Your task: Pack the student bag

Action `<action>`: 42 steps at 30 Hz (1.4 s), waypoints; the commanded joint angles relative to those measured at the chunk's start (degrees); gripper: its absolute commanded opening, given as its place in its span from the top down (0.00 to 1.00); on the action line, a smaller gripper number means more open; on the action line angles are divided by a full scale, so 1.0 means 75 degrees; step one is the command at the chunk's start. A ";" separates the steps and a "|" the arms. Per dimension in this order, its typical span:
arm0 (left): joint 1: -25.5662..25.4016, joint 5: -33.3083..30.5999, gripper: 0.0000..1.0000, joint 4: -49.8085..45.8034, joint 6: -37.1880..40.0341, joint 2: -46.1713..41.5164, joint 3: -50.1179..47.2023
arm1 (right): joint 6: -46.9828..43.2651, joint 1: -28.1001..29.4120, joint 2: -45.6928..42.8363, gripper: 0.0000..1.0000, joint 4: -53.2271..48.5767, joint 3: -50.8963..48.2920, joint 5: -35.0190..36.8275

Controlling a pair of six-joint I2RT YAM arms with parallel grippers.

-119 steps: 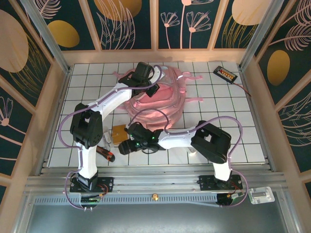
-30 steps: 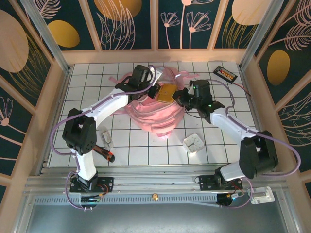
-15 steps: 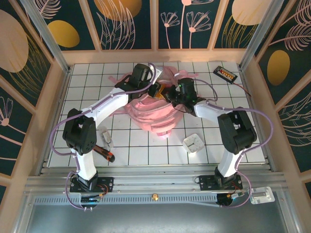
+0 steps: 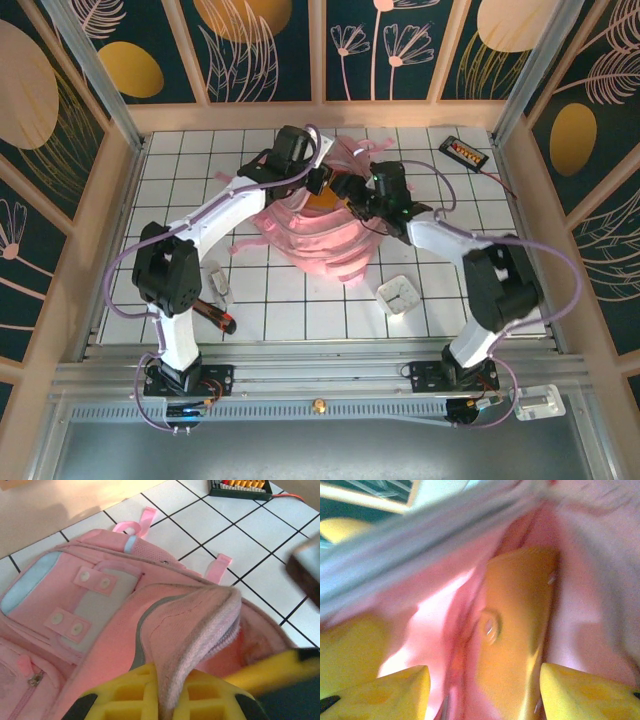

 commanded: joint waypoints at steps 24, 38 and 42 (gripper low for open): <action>0.0587 0.0147 1.00 0.0182 0.0192 -0.0296 -0.0251 | -0.4897 0.5542 0.2394 0.31 -0.1849 0.2010 0.1988; 0.0733 0.0124 1.00 -0.0206 0.0555 -0.0458 -0.0383 | -0.5468 0.5637 0.5198 0.28 -0.3324 0.5661 0.2708; 0.0752 0.0188 1.00 -0.0174 0.0580 -0.0464 -0.0445 | -0.5633 0.5629 0.5719 0.27 -0.3737 0.6348 0.3000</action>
